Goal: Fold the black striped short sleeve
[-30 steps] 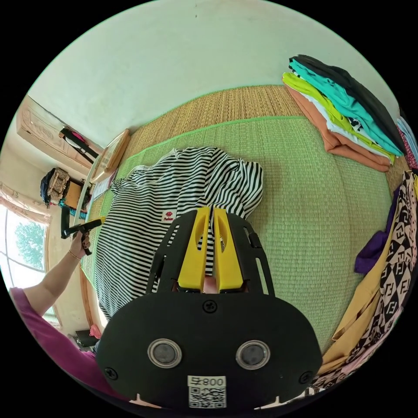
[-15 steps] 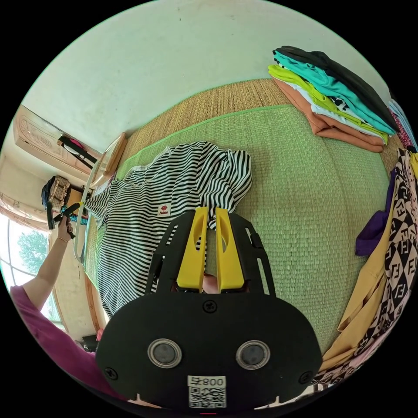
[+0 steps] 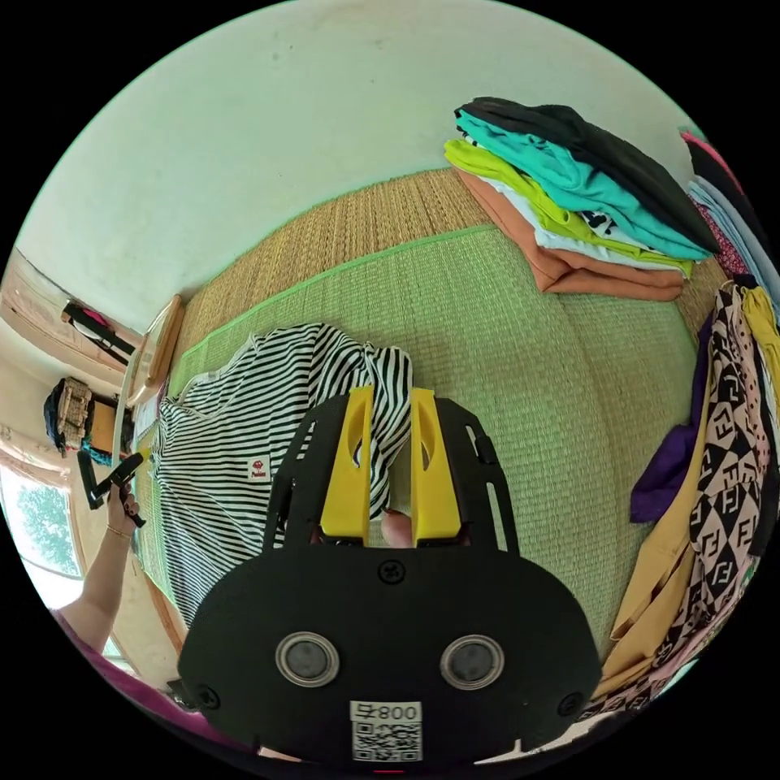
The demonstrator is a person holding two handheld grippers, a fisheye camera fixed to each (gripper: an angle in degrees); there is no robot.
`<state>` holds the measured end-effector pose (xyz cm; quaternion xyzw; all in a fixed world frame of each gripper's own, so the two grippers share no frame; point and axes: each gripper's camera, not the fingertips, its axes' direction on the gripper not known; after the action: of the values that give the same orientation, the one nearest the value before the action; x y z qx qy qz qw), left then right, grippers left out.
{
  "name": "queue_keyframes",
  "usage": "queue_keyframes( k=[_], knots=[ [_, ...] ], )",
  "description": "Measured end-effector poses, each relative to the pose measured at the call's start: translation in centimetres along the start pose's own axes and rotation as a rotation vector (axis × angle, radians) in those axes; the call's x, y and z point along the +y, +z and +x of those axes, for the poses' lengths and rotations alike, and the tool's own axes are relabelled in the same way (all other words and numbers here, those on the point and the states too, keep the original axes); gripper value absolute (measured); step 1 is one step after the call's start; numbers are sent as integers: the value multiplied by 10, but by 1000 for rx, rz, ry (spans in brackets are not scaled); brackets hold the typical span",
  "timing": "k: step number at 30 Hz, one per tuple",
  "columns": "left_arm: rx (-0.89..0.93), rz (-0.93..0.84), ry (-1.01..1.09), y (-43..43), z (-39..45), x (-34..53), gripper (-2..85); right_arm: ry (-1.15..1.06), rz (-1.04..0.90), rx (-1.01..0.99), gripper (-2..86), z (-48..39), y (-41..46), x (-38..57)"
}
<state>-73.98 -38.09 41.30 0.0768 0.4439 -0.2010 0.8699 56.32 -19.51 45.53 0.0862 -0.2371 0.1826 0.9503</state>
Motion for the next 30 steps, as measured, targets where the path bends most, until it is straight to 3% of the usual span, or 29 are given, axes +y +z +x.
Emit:
queue_keyframes(
  k=[8, 12, 16, 20, 24, 30],
  knots=[
    [3, -71, 59, 32, 9, -30, 38, 95, -117, -151, 26, 27, 34, -28],
    [20, -37, 48, 31, 6, -43, 33, 36, 11, -215, 10, 15, -7, -22],
    [10, -29, 45, 36, 5, -54, 31, -84, 162, -118, 9, -16, -70, -20],
    [-3, -40, 34, 45, 5, -61, 33, -7, 125, 31, 23, -5, -62, -19],
    [20, -32, 49, 51, 12, -70, 44, 32, 102, -12, 39, 1, -43, -7],
    [5, -10, 110, 58, 30, -107, 67, -257, 0, 24, 76, -87, 17, -18]
  ],
)
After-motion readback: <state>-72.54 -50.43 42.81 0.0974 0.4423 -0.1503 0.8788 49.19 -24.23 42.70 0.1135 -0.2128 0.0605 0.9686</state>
